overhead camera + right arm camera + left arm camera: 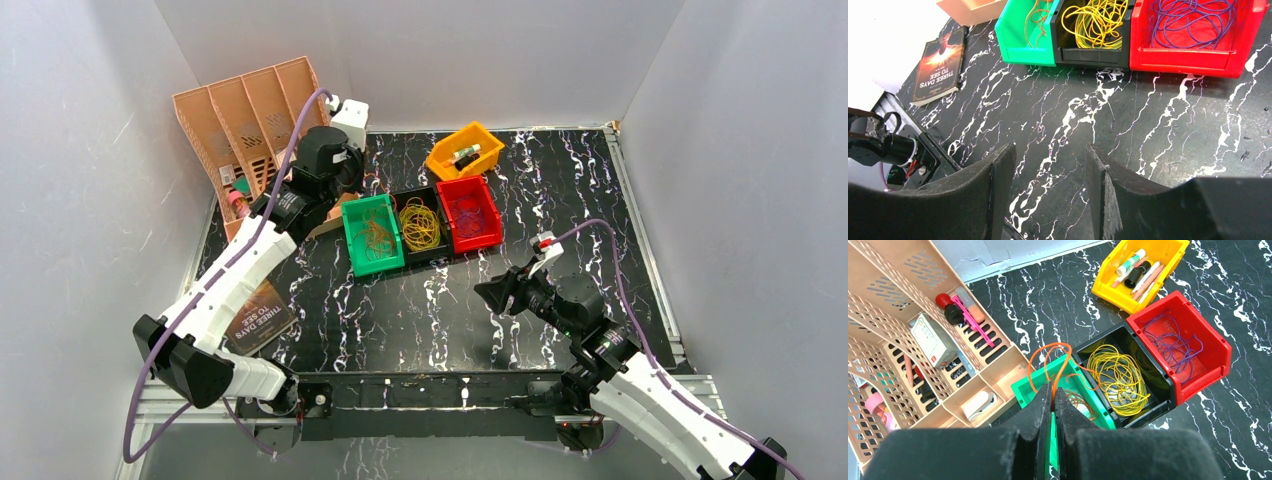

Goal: Untangle the cables

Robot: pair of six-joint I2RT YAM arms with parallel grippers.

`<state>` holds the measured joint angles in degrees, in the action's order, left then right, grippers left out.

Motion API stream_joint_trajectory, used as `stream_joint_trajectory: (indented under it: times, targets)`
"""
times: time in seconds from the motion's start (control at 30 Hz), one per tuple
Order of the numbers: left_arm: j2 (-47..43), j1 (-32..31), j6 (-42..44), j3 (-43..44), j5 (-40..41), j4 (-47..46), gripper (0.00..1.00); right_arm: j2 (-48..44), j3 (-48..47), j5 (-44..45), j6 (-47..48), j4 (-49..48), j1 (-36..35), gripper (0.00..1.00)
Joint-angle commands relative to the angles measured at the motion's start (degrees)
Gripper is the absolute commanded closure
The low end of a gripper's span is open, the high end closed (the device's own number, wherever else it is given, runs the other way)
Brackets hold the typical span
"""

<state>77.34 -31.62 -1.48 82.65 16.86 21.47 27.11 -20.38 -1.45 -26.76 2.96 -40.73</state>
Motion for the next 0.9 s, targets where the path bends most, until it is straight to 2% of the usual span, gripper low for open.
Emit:
stream_joint_trajectory:
  times: [0.0,0.4,0.87]
  targets:
    - [-1.01,0.68,0.24,-0.92,-0.35,0.0,1.0,-0.03,-1.55,0.8,0.11,-2.61,0.07,0.38]
    - [-1.86,1.34,-0.37,-4.49,-0.85,0.23,1.0,1.42,-1.46,0.33,-0.5,-3.26,0.11,0.38]
    - [4.57,3.03,-2.02,-8.9,-7.29,-1.14,1.0,1.11,-0.96,0.05,-1.53,-2.55,0.11,0.37]
